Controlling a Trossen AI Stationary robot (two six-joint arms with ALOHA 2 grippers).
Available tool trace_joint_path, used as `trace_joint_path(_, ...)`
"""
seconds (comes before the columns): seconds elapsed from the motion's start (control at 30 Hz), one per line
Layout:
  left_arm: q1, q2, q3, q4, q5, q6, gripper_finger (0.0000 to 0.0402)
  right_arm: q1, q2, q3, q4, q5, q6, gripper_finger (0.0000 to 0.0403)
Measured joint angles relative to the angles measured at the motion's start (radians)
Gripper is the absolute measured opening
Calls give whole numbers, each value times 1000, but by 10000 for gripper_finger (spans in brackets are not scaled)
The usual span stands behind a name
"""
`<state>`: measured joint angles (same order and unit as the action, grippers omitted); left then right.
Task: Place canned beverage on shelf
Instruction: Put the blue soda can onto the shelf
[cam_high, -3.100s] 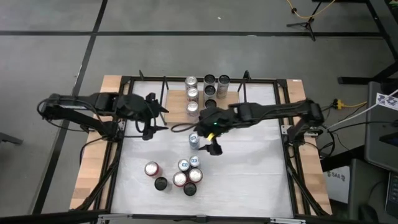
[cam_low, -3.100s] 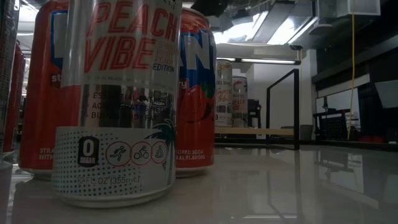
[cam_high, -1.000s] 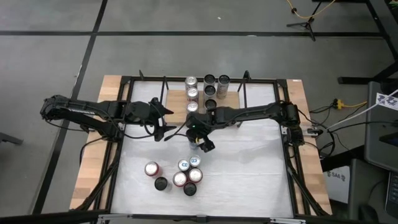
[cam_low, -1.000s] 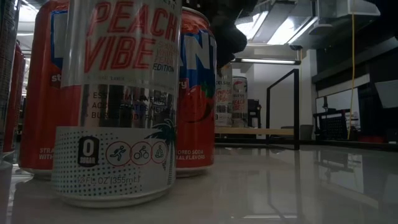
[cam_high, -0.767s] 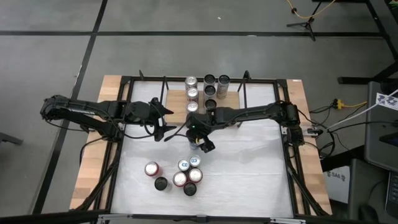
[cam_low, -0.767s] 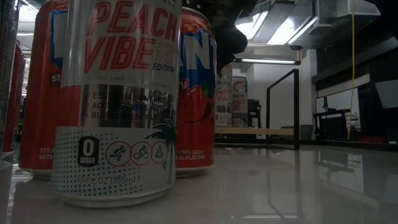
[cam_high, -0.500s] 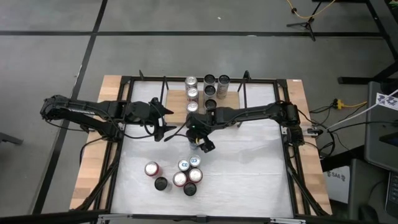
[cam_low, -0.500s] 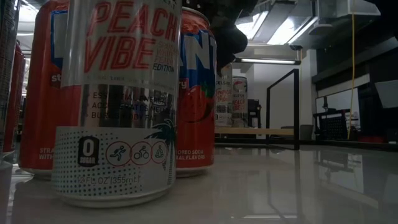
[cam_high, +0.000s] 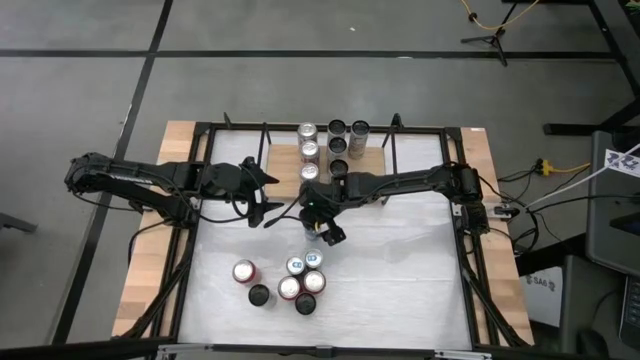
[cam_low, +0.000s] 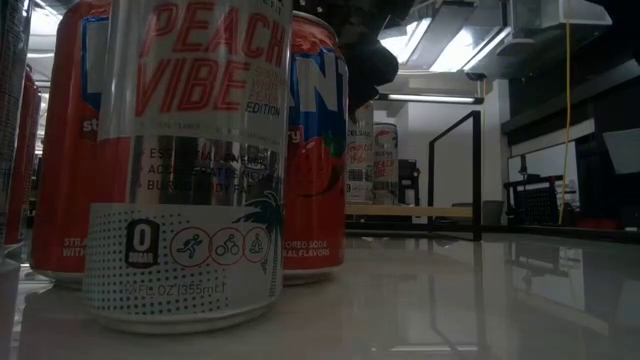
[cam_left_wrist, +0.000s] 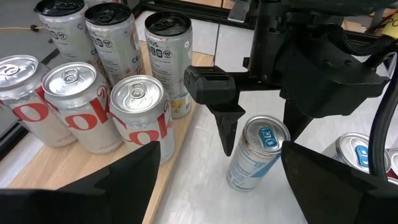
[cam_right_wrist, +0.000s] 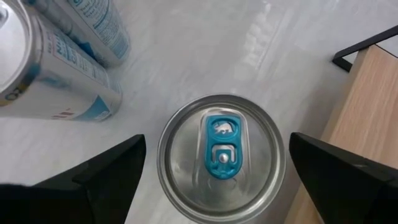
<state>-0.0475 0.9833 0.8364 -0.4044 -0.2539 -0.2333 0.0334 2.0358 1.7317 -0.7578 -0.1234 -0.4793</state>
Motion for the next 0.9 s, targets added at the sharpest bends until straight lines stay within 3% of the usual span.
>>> trace_joint_path(0.2,0,0,0,-7,0,0,326,0,0,0,-1,0,1,376)
trace_joint_path(0.67,0,0,0,-7,0,7,326,0,-1,0,1,-2,3,235)
trace_joint_path(0.9,0,0,0,-7,0,7,326,0,-2,0,-3,-4,35,233)
